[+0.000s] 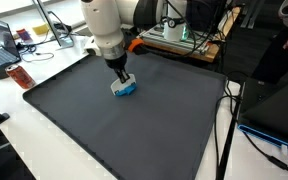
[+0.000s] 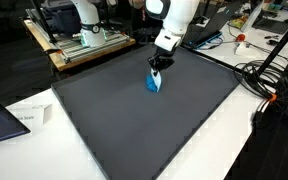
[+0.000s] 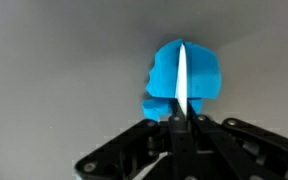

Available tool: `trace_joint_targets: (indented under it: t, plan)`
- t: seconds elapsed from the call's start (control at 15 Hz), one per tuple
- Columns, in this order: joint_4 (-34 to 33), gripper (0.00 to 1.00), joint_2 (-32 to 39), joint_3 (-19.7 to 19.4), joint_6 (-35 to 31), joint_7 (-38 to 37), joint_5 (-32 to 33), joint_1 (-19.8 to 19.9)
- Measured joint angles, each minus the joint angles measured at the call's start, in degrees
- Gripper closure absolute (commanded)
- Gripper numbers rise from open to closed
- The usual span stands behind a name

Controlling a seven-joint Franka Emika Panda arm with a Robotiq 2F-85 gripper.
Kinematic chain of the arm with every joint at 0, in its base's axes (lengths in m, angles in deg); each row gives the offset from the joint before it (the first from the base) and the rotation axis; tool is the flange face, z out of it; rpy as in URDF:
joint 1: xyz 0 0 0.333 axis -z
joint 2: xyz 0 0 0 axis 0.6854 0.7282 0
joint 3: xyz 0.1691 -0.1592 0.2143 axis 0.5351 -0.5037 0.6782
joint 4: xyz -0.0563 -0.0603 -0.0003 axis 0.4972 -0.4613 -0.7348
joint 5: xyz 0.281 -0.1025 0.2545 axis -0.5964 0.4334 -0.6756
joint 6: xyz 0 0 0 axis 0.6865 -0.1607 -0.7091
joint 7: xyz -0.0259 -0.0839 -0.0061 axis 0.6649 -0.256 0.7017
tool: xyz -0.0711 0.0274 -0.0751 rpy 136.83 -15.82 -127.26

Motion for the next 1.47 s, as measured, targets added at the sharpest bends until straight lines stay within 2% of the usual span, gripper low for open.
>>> trace_joint_targets:
  t: [0.93,1.47]
  plan:
    - [5.1,0.99,-2.5,-0.2,-1.3,4.9,0.0,0.1]
    - [11.2,0.99,-6.2,-0.2,-0.4,7.1,0.1,0.1]
